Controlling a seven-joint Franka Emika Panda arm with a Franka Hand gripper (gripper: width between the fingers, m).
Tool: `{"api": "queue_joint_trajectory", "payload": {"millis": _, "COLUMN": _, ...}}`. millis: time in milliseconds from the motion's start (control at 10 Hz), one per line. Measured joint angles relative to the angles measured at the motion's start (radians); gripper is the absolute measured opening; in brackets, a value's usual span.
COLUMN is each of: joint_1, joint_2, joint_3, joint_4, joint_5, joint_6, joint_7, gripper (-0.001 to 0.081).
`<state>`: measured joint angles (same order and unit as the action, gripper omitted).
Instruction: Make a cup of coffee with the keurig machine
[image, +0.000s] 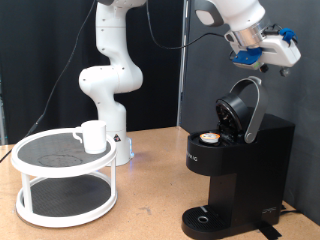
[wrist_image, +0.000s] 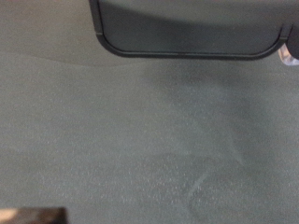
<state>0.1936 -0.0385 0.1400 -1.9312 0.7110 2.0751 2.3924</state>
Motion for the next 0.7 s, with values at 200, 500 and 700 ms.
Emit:
{"api": "queue_joint_trajectory", "payload": {"millis": 200, "joint_1": -0.005, "joint_2": -0.003, "joint_3": -0.003, "joint_4": -0.012, "joint_5": 0.000, "joint_6": 0.000, "joint_7": -0.012, "gripper": 0.0302}}
{"api": "queue_joint_trajectory", "payload": {"millis": 500, "joint_1": -0.013, "joint_2": -0.021, "joint_3": -0.007, "joint_4": -0.045, "joint_5": -0.002, "joint_6": -0.002, "joint_7": -0.037, "gripper": 0.0033}}
{"api": "queue_joint_trajectory", "payload": {"millis": 700, "joint_1": -0.018, "joint_2": -0.039, "joint_3": -0.010, "joint_4": -0.069, "joint_5": -0.002, "joint_6": -0.002, "joint_7": -0.058, "gripper": 0.0011}}
